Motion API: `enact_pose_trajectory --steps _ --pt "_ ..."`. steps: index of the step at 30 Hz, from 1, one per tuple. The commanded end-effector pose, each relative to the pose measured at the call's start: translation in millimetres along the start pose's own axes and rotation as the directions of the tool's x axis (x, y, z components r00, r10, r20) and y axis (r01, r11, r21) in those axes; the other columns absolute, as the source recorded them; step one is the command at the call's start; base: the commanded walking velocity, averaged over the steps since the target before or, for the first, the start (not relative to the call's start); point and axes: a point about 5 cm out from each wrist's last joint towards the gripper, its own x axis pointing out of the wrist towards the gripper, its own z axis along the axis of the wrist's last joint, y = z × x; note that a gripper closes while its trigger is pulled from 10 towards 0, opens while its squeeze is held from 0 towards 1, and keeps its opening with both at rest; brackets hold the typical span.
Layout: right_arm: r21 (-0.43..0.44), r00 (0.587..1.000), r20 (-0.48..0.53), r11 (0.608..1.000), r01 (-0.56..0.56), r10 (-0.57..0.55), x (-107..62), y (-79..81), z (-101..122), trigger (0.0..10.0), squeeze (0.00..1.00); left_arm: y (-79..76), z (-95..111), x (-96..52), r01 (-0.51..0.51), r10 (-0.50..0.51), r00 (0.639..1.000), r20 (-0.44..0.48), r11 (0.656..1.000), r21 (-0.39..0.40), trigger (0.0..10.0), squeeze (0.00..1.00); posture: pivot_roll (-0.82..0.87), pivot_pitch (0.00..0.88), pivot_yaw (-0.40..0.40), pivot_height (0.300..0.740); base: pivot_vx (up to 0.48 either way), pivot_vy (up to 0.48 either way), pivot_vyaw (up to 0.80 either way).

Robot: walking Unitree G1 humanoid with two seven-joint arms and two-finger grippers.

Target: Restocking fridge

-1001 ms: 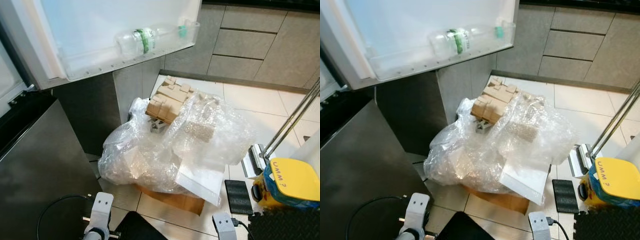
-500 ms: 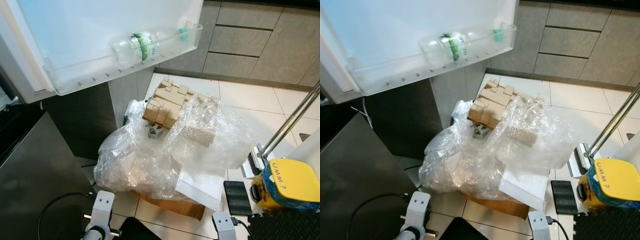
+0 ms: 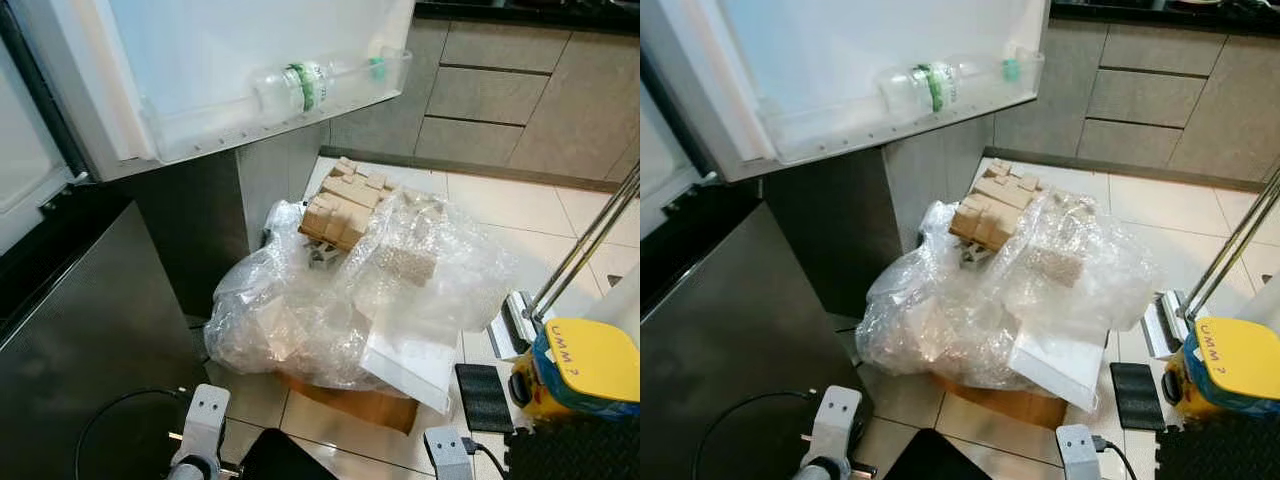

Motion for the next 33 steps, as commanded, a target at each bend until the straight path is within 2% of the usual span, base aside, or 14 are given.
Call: enact_pose_trajectory --steps 1,24,33 --pt "-0.008 1.000 -0.022 1.000 -0.002 0.002 -0.6 1.6 -4.5 10.0 0.00 -3.2 -3.3 -1.2 0.014 -0.014 1.000 -0.006 1.000 0.002 10.0 0.00 -0.13 0.062 0.013 0.740 0.000 0.000 0.00" --pt "-0.025 1.000 -0.027 1.000 -0.007 0.006 -0.3 1.0 -3.9 10.0 0.00 -7.4 -2.2 -0.6 0.021 -0.021 1.000 0.005 0.999 -0.024 10.0 0.00 -0.13 0.059 0.007 0.740 0.000 0.000 0.00" --pt "-0.026 1.000 -0.028 1.000 -0.008 0.007 -0.1 1.3 -3.4 10.0 0.00 -8.0 -1.8 0.0 0.024 -0.024 1.000 0.000 0.999 -0.025 10.0 0.00 -0.13 0.059 0.007 0.740 -0.275 0.000 0.00"
